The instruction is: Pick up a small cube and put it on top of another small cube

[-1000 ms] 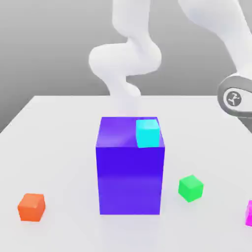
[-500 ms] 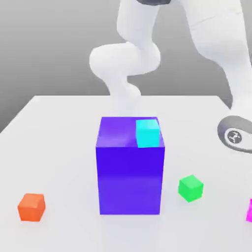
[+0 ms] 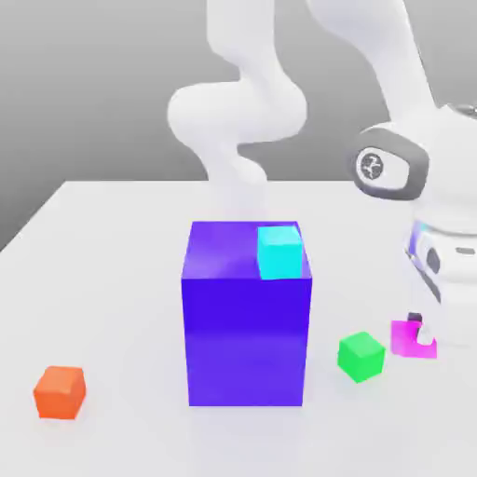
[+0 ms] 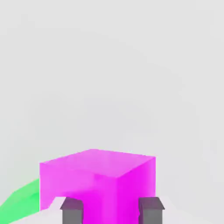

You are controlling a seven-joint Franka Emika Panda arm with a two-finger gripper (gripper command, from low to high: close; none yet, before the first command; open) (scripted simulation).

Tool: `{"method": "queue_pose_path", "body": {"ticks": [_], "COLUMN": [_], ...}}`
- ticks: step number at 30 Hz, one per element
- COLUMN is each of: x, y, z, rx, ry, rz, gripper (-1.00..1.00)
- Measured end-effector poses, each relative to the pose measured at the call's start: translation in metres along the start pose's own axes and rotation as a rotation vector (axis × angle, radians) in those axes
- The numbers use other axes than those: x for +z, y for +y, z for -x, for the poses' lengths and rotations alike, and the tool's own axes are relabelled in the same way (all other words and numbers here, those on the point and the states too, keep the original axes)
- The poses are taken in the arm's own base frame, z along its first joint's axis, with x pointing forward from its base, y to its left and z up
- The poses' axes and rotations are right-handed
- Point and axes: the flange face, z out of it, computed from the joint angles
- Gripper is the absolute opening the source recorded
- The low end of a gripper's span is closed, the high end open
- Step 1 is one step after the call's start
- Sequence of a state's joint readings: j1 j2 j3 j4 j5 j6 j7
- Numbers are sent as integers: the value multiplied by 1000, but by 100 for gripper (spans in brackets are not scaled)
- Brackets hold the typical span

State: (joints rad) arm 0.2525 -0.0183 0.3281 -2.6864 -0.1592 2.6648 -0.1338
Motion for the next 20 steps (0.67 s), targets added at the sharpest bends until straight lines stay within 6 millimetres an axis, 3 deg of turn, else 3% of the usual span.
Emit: {"method": "queue_pose_path", "body": {"ticks": [6, 13, 14, 20], "x": [-2, 55, 60, 62], "y": [-7, -11, -12, -13], "z": [50, 54, 54, 55], "rx": [-195, -213, -214, -215], "ry": [23, 27, 27, 28], "rz": [-65, -74, -74, -74], "gripper": [-100, -100, 100, 100]}}
